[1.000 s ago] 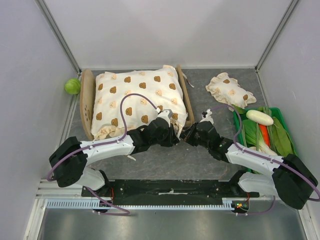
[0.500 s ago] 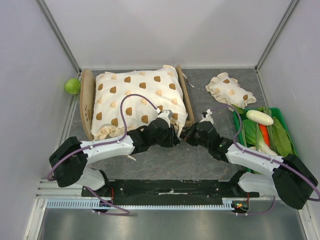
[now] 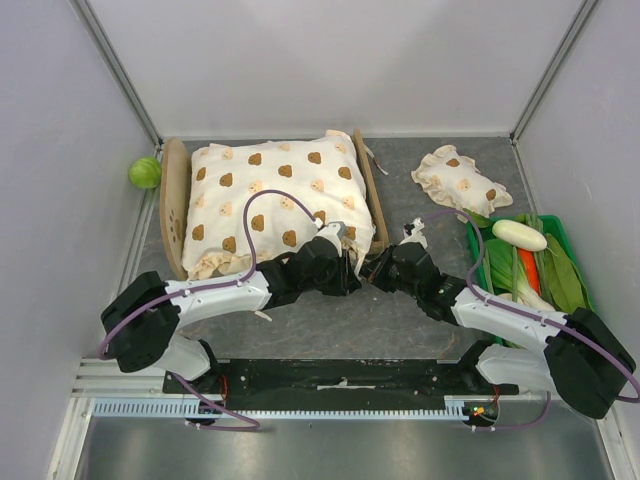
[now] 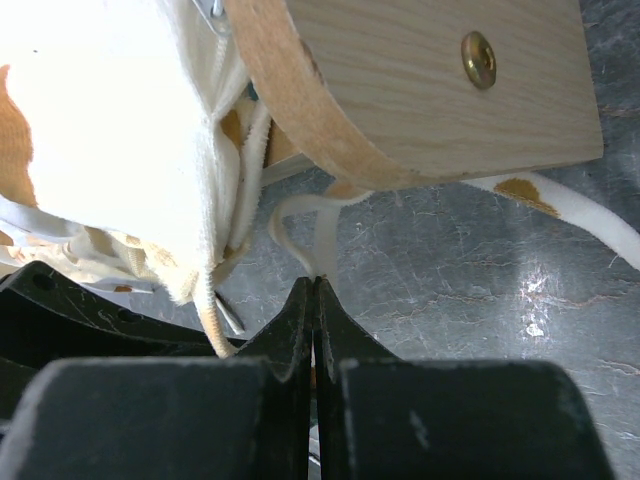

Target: Set up the pet bed

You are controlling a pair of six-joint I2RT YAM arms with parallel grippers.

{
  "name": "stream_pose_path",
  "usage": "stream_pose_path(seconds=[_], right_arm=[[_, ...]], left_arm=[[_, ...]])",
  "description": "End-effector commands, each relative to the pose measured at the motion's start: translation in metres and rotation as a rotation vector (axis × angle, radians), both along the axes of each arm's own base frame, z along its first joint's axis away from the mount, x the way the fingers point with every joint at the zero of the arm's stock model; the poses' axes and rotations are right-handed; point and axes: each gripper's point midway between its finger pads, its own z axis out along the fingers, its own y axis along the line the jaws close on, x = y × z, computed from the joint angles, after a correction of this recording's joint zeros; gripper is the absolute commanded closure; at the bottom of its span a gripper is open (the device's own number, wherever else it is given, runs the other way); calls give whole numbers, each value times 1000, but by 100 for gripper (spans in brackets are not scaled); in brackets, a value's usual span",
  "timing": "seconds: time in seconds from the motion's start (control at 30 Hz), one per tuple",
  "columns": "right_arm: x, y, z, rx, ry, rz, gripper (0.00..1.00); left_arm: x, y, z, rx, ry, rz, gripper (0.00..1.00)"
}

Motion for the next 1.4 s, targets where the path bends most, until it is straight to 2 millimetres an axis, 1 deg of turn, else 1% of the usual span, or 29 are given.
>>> stream_pose_path(seconds=[0.0,0.1,0.2,0.23,0.27,0.37,0.43,0.47,0.53,0.57,0.6,0.63,0.67,0.7,0.73,0.77,0.8,0.83,0.9,0.93,0.97,1.07,1.1,1.13,1.2,1.23,1.27,1.3,1.37], right_arm=[[4,6,17,31,-41,9,100],[4,6,19,35,-44,11,100],[4,6,18,33,-41,11,100],[3,6,19,34,-42,12,100],[3,6,19,34,-44,14,100],[2,5,19,19,-60,32,98],[0,4,19,-17,-82,64,91],[0,1,20,-36,-97,74,84],[-2,-8,19,-107,-119,91,76],[-3,-12,19,-136,-124,95,67],[-6,-21,13,-192,-110,91,63],[-7,-28,15,-234,-133,98,60],[-8,-35,14,-263,-133,91,54],[-12,-42,9,-303,-122,96,49],[-13,-47,15,-310,-147,91,47],[-14,-52,14,-336,-160,101,44],[-19,-59,9,-361,-146,101,43],[-18,-66,13,-375,-166,76,42],[-21,-80,2,-440,-174,76,41],[-21,-84,-1,-459,-181,74,37],[-19,-92,-6,-513,-190,65,37],[-11,-100,-16,-622,-203,80,37],[-6,-100,-13,-651,-217,88,37],[-3,-101,-21,-689,-201,103,37],[6,-100,-22,-736,-219,123,38],[9,-101,-30,-761,-199,139,38],[11,-100,-35,-767,-201,159,38],[16,-91,-33,-732,-230,174,38],[19,-91,-43,-746,-227,195,38]], left_arm=[[6,-11,12,-52,-16,-2,70],[5,-10,10,-47,-12,-3,73],[5,-10,9,-44,-10,-3,80],[5,-10,8,-42,-9,-4,85],[5,-11,10,-46,-11,-4,93],[9,-11,10,-43,-17,12,98],[11,-9,10,-31,-19,27,98],[12,-9,10,-26,-18,33,98],[14,-8,10,-24,-21,39,98],[14,-8,10,-25,-22,41,98],[14,-9,10,-24,-23,40,98],[15,-9,10,-23,-23,43,98],[16,-9,11,-24,-24,43,98],[16,-8,9,-21,-23,44,98],[16,-8,9,-20,-23,44,98],[17,-8,9,-19,-22,45,98],[16,-9,8,-18,-21,43,98],[15,-6,4,2,-7,44,98],[14,-7,4,2,-8,36,98],[15,-7,4,5,-9,37,98],[14,-6,5,3,-9,35,98],[14,-7,4,3,-8,30,98],[13,-8,6,0,-9,25,98],[13,-7,5,1,-7,26,98],[13,-8,5,-2,-8,21,98],[13,-8,6,-3,-8,19,98],[13,-9,7,-7,-9,18,98],[12,-8,6,-7,-9,18,98],[12,-9,8,-11,-11,10,98]])
